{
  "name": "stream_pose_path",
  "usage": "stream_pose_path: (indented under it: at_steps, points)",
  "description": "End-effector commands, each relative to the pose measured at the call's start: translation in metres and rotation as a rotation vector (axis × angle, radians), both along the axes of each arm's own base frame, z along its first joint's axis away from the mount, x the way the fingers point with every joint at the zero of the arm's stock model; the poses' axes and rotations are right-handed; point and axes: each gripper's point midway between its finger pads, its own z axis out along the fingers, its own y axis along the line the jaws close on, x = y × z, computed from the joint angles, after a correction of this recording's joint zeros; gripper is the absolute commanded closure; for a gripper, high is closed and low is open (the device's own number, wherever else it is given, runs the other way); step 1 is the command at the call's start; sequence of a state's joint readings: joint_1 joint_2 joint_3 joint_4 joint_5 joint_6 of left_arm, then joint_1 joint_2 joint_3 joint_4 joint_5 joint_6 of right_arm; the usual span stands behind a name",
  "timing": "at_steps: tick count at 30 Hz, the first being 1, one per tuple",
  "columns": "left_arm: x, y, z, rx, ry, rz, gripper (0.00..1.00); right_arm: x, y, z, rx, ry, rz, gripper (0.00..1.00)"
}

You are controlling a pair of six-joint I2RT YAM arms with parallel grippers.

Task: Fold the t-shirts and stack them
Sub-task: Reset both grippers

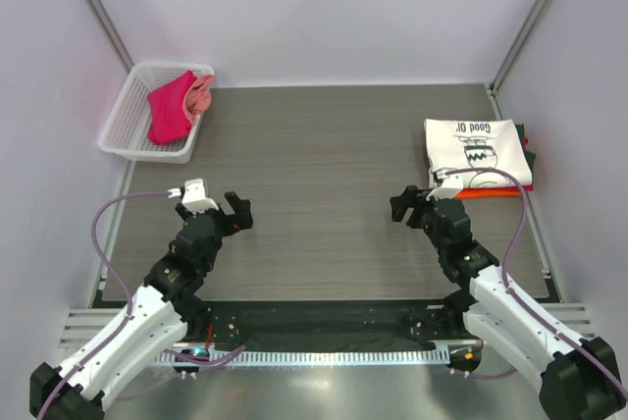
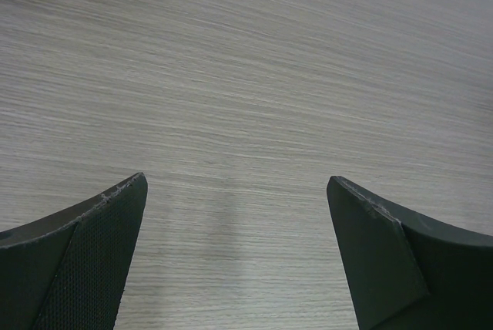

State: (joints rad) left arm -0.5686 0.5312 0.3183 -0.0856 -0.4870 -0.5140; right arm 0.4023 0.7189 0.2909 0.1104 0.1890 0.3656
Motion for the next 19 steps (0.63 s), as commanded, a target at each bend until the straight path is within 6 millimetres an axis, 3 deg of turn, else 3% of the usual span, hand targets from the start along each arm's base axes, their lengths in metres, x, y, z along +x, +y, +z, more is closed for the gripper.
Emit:
stream_pose_path:
  at_steps: [1,5,10,16,19]
  points:
    - [0.004,0.014,0.01,0.008,-0.036,0.077,0.0,0.007,-0.008,0.016,0.01,-0.068,-0.059,0.2]
    - [0.002,0.028,0.004,0.015,0.012,0.166,0.01,0.006,-0.016,0.018,0.002,-0.069,-0.098,0.19]
    - [0.003,0.028,0.002,0.018,0.023,0.176,0.0,0.007,-0.018,0.017,-0.018,-0.059,-0.107,0.19]
    - [0.002,0.028,0.004,0.01,0.011,0.171,0.0,0.007,-0.013,0.015,-0.017,-0.053,-0.076,0.15]
    - [0.001,0.028,0.004,0.007,0.007,0.171,0.01,0.003,-0.012,0.021,-0.002,-0.085,-0.065,0.07]
